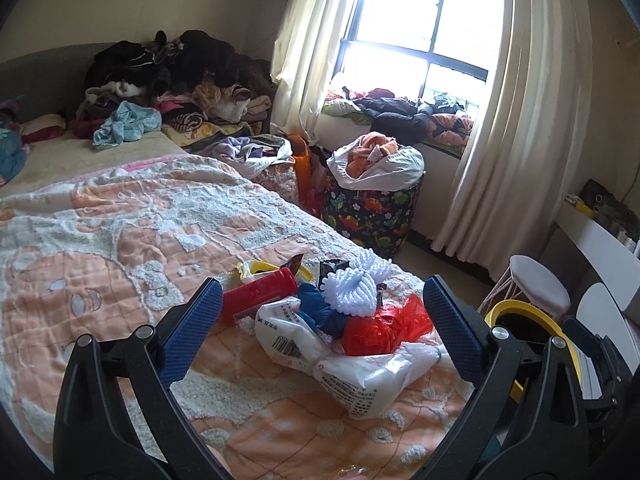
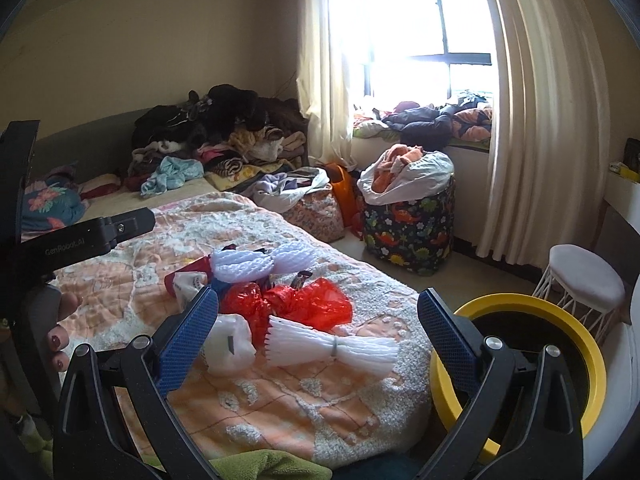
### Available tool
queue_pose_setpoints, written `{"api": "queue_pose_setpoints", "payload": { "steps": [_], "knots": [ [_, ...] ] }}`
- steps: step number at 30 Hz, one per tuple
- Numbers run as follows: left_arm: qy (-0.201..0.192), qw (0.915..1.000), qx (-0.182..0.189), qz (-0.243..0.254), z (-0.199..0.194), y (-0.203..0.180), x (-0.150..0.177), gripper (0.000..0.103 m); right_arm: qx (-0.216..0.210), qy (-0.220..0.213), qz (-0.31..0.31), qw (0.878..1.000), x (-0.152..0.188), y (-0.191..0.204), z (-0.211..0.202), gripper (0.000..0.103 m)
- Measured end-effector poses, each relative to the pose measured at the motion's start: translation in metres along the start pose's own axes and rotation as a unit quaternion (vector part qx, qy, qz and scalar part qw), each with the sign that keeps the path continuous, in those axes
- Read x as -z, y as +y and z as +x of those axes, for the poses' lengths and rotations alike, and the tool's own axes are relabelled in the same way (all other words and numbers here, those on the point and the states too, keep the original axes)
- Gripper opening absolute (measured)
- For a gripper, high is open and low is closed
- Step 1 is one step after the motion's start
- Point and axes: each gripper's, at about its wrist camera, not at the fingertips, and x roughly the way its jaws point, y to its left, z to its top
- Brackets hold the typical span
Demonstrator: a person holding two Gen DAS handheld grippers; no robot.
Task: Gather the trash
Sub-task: 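Move the right tool toward the white foam fruit nets on the bed, then grasp the bundled white foam fruit net with the right gripper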
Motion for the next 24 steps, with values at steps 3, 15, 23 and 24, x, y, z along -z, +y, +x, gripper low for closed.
{"api": "queue_pose_setpoints", "payload": {
  "steps": [3, 15, 23, 24],
  "knots": [
    [0.007, 1.0, 0.002, -0.004, 0.012, 0.004, -0.004, 0.092, -0.016, 0.017, -0.015, 1.0, -0.002, 0.001, 0.012, 0.097],
    [0.078, 0.9959, 0.046, 0.011, 0.076, -0.013, -0.009, 0.092, -0.048, 0.105, -0.076, 0.99, 0.009, -0.017, 0.061, 0.097],
    [0.116, 0.9917, 0.052, 0.018, 0.111, -0.014, -0.004, 0.092, -0.054, 0.161, -0.141, 0.975, 0.023, -0.013, 0.099, 0.096],
    [0.122, 0.9911, 0.052, 0.018, 0.115, -0.014, -0.005, 0.09, -0.055, 0.165, -0.149, 0.973, 0.024, -0.011, 0.104, 0.096]
  ]
}}
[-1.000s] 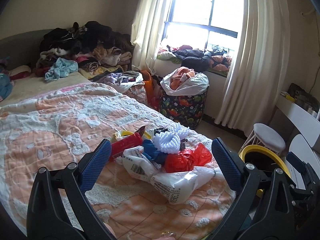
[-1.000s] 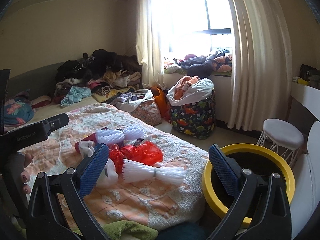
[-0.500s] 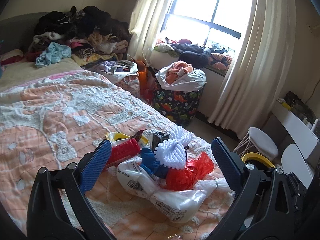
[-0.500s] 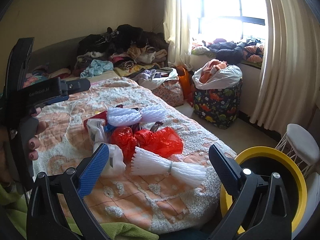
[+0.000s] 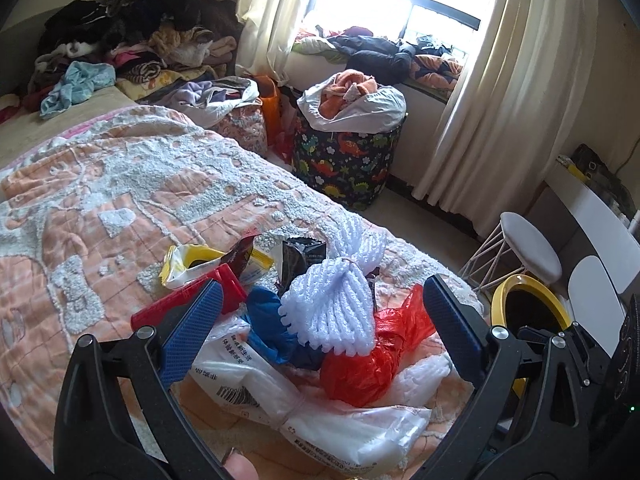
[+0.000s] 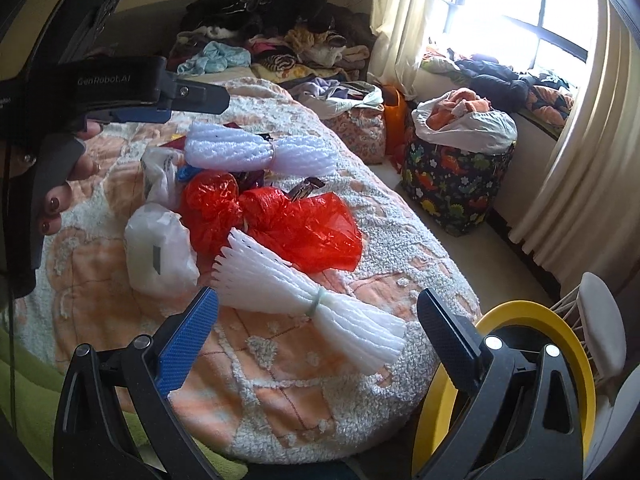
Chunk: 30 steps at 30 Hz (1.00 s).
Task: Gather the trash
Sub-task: 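Grasp the bundled white foam fruit net with the right gripper, then carry the foam net over the yellow bin with the right gripper while the left gripper holds another foam net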
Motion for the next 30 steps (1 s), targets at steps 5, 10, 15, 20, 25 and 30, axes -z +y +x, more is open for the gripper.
{"api": "queue_pose_setpoints", "payload": {
  "steps": [5, 10, 15, 20, 25, 30],
  "knots": [
    [0.029, 0.9995, 0.008, -0.007, 0.014, 0.007, -0.002, 0.075, -0.015, 0.033, -0.036, 0.999, -0.004, 0.004, 0.027, 0.091],
    [0.055, 0.9982, 0.016, -0.016, 0.026, 0.011, 0.0, 0.058, -0.03, 0.068, -0.07, 0.995, -0.002, 0.008, 0.049, 0.085],
    [0.062, 0.9977, 0.024, -0.014, 0.031, 0.011, 0.002, 0.041, -0.032, 0.098, -0.088, 0.991, 0.004, 0.011, 0.069, 0.053],
    [0.065, 0.9973, 0.03, -0.015, 0.03, 0.009, 0.004, 0.024, -0.049, 0.084, -0.055, 0.994, 0.007, 0.003, 0.065, 0.032],
    [0.046, 0.9979, 0.04, -0.021, 0.018, 0.008, 0.004, 0.01, -0.068, 0.038, -0.007, 0.997, 0.006, -0.009, 0.037, 0.025],
    [0.012, 0.9981, 0.057, -0.021, -0.003, -0.002, -0.002, 0.01, -0.068, -0.003, 0.049, 0.996, 0.01, -0.02, 0.01, 0.023]
  ]
}}
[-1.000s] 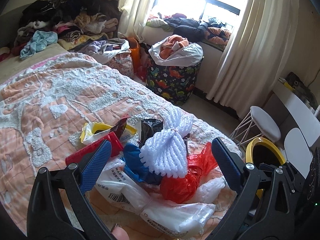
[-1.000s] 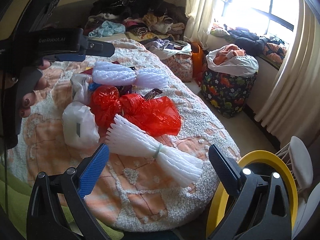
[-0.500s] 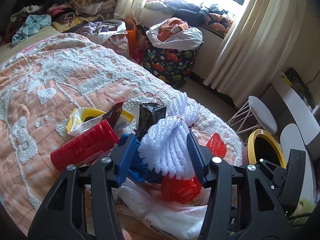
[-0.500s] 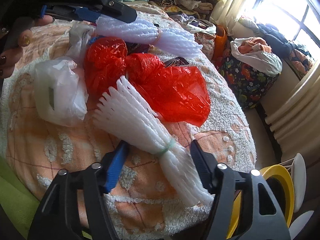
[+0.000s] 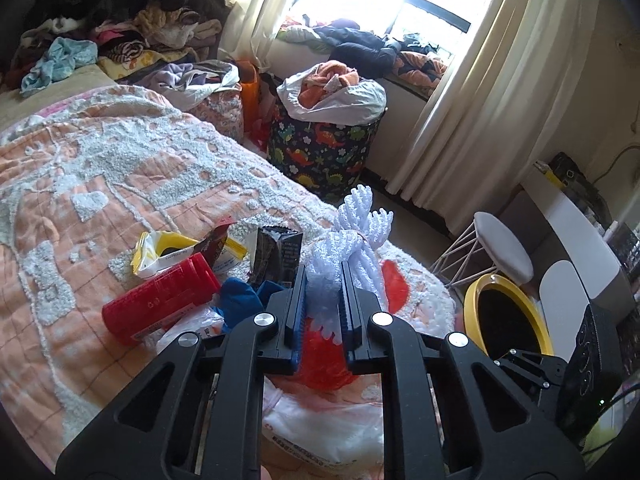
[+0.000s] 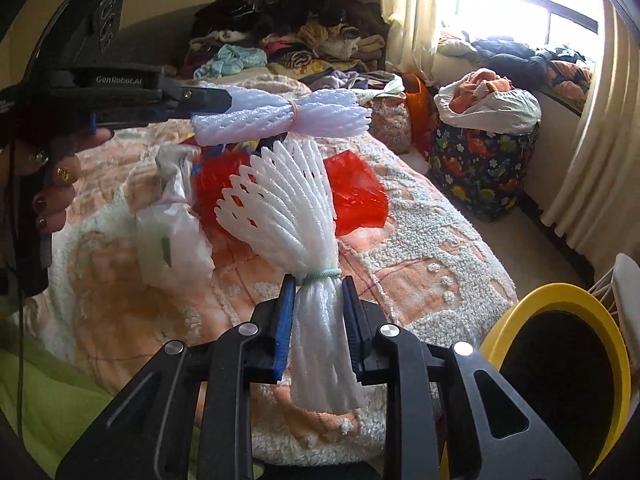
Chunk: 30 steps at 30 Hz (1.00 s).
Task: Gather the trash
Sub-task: 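Carry the foam net over the yellow bin with the right gripper while the left gripper holds another foam net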
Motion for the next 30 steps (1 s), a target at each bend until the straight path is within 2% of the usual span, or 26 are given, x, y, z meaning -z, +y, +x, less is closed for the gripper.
{"api": "queue_pose_setpoints", "payload": {
  "steps": [4, 10, 30],
  "knots": [
    [-0.018, 0.9998, 0.012, 0.004, -0.011, -0.009, -0.005, 0.01, -0.005, -0.03, 0.04, 0.999, 0.002, -0.008, -0.021, 0.022],
    [-0.02, 0.9991, 0.028, 0.024, -0.016, -0.03, -0.001, 0.01, 0.005, -0.063, 0.075, 0.995, 0.002, -0.022, -0.047, 0.022],
    [0.004, 0.9936, 0.069, 0.09, -0.006, -0.096, 0.023, 0.01, 0.071, -0.099, 0.169, 0.978, 0.03, -0.077, -0.092, 0.022]
  ]
}}
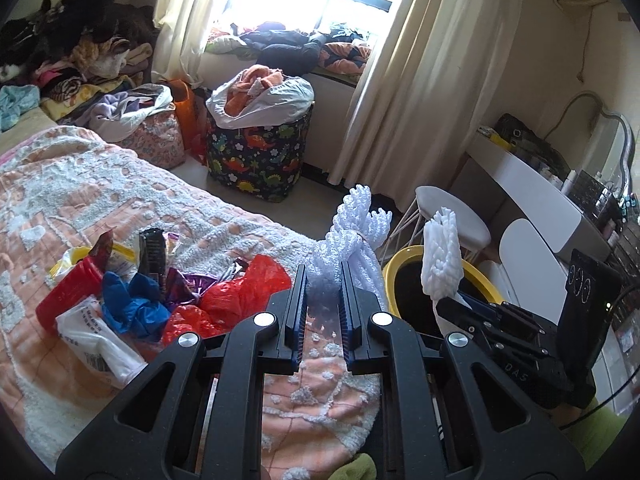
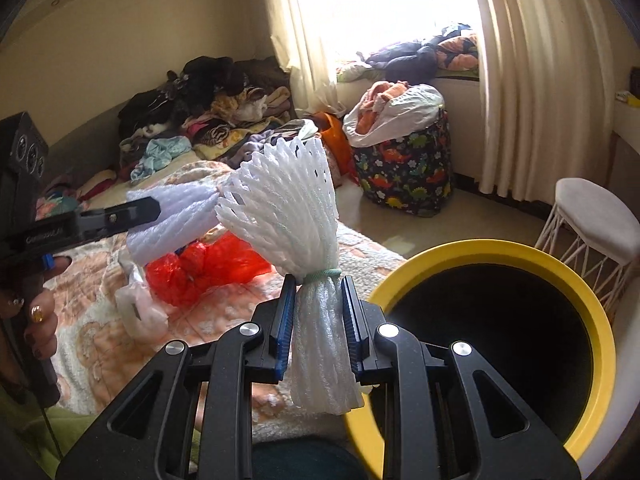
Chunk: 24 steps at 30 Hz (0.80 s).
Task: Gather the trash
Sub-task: 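Carry the foam net over the yellow bin with the right gripper while the left gripper holds another foam net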
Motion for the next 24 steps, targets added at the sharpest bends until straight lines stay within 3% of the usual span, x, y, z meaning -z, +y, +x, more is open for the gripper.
{"api": "queue_pose_setpoints", "payload": {
  "steps": [12, 24],
  "knots": [
    [0.022, 0.9989, 0.02, 0.037, 0.018, -0.036, 0.009, 0.01, 0.05, -0.019, 0.07, 0.996, 0.001, -0.052, -0.017, 0.022],
    [0.053, 0.9944, 0.041, 0.082, 0.043, -0.076, 0.026, 0.01, 0.096, -0.031, 0.155, 0.983, 0.011, -0.105, -0.03, 0.022]
  ]
}}
